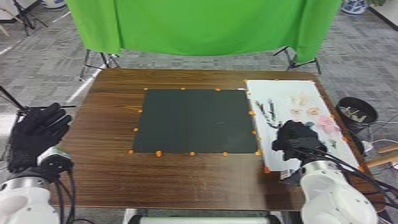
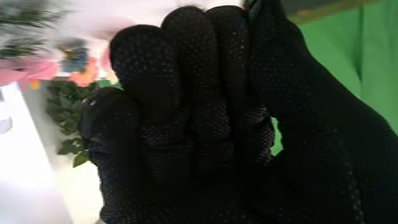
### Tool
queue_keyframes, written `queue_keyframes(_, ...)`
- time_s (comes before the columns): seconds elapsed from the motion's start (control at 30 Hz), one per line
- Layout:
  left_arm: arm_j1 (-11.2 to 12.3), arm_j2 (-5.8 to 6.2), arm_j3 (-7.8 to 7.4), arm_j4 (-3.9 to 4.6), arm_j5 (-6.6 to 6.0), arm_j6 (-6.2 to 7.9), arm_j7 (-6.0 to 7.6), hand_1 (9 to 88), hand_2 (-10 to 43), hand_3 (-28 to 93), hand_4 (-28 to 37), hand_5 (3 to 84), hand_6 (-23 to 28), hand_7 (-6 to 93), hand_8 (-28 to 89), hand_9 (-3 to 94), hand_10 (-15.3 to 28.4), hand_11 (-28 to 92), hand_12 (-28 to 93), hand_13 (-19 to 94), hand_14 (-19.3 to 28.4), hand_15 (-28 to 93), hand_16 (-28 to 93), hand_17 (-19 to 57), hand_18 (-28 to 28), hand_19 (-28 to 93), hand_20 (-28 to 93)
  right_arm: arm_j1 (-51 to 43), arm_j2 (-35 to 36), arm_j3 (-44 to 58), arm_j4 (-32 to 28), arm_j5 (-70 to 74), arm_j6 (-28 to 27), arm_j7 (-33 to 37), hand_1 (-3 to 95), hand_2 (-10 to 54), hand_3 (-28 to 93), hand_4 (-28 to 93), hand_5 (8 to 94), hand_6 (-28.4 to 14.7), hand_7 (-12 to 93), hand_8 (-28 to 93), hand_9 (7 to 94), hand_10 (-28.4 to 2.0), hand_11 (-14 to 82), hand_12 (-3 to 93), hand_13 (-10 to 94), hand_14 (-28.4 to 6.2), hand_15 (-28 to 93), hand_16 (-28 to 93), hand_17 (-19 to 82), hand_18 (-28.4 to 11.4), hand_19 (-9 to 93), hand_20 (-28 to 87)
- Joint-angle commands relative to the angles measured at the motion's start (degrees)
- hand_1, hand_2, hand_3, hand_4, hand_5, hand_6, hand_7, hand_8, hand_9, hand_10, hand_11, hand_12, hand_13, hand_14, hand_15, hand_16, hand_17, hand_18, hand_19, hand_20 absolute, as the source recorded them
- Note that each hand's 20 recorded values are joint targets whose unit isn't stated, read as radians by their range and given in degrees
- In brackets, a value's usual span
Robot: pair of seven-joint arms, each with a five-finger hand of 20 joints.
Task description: Arrange flowers
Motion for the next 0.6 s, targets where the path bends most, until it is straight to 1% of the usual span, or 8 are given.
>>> queue_keyframes(0.03, 4.1, -0.24, -3.93, -0.64, -3.06, -1.68, 1.54, 27.9, 15.5, 69, -28.3, 49.0, 11.5, 12.6, -8, 39.8, 17.5, 23, 8, 28, 17.6, 39, -12, -5.8, 14.8, 44, 3, 17.1, -3.2, -11.4, 2.6, 5.1, 3.6, -1.0, 42.9, -9.5, 83, -7, 81.6, -3.2, 45, 8, 93.5, -8.6, 13.3, 47.1, 82, -8.3, 45, 45, 46, -20.6, 93, 37)
queue_keyframes(0.1, 4.9, -0.30, -4.72, -0.54, -3.14, -2.18, 1.68, 27.9, 15.4, 69, -28.3, 48.9, 11.5, 12.4, -8, 39.7, 17.4, 22, 8, 28, 17.6, 39, -12, -5.8, 14.8, 44, 3, 22.4, -6.0, -15.4, 4.4, 9.9, 6.5, 0.6, 42.7, -9.5, 83, -6, 81.5, -3.1, 45, 8, 93.6, -8.6, 13.3, 47.1, 82, -8.8, 46, 45, 46, -20.8, 93, 37)
queue_keyframes(0.17, 4.7, -0.11, -4.48, -0.34, -3.77, -2.55, 2.21, 27.8, 15.4, 69, -28.3, 48.5, 11.4, 12.1, -8, 39.5, 17.4, 22, 8, 28, 17.6, 39, -12, -5.8, 14.8, 44, 3, 26.6, -8.2, -18.8, 5.8, 11.7, 7.8, 1.6, 42.5, -9.5, 83, -5, 81.4, -3.0, 46, 9, 93.6, -8.6, 13.8, 47.0, 82, -9.0, 46, 44, 46, -20.9, 93, 37)
queue_keyframes(0.2, 4.4, 0.08, -4.26, -0.23, -3.98, -2.72, 2.07, 27.6, 15.3, 69, -28.3, 48.4, 11.4, 11.9, -8, 39.5, 17.4, 22, 8, 28, 17.5, 39, -12, -5.9, 14.8, 44, 3, 28.2, -9.1, -20.4, 6.4, 12.1, 8.7, 1.8, 42.5, -9.5, 83, -5, 81.4, -2.9, 46, 9, 93.6, -8.6, 14.0, 47.0, 81, -9.1, 47, 44, 46, -21.0, 93, 37)
queue_keyframes(0.27, 4.1, 0.39, -3.97, -0.09, -3.70, -3.10, 1.95, 27.5, 15.3, 69, -28.3, 48.3, 11.2, 11.8, -8, 39.4, 17.3, 22, 8, 27, 17.5, 39, -12, -5.9, 14.8, 44, 3, 31.2, -11.0, -23.5, 8.0, 12.4, 9.3, 2.1, 42.3, -9.5, 84, -5, 81.5, -2.9, 46, 9, 93.5, -8.8, 14.6, 47.0, 81, -9.4, 48, 44, 46, -21.3, 93, 37)
queue_keyframes(0.4, 3.3, 0.96, -3.26, 0.04, -3.72, -2.78, 1.78, 27.2, 15.3, 69, -28.3, 48.1, 11.2, 11.5, -8, 39.1, 17.2, 22, 8, 27, 17.4, 38, -11, -5.9, 14.7, 43, 3, 37.0, -14.9, -30.1, 12.5, 14.5, 10.5, 3.3, 42.1, -9.5, 83, -4, 81.8, -2.9, 46, 10, 93.6, -8.9, 15.8, 46.8, 81, -10.1, 50, 43, 47, -21.8, 93, 38)
queue_keyframes(0.5, 3.5, 1.10, -3.17, -0.09, -3.94, -2.48, 1.87, 27.2, 15.3, 69, -28.3, 48.1, 11.1, 11.4, -8, 39.2, 17.2, 22, 8, 27, 17.5, 38, -11, -5.9, 14.7, 43, 3, 40.7, -18.1, -34.8, 17.3, 16.9, 9.1, 3.9, 42.0, -9.5, 83, -3, 82.0, -3.0, 45, 10, 93.5, -9.2, 16.5, 46.8, 81, -10.3, 51, 42, 47, -22.0, 93, 38)
queue_keyframes(0.6, 2.7, 1.58, -2.56, 0.03, -3.80, -2.26, 1.70, 27.2, 15.3, 69, -28.3, 48.1, 11.1, 11.4, -8, 39.2, 17.3, 22, 9, 27, 17.4, 38, -11, -5.9, 14.7, 43, 3, 43.2, -20.7, -38.3, 20.9, 17.5, 8.7, 4.7, 42.0, -9.5, 83, -3, 82.0, -3.1, 46, 11, 93.4, -9.2, 16.9, 46.9, 81, -10.8, 52, 42, 47, -22.3, 93, 39)
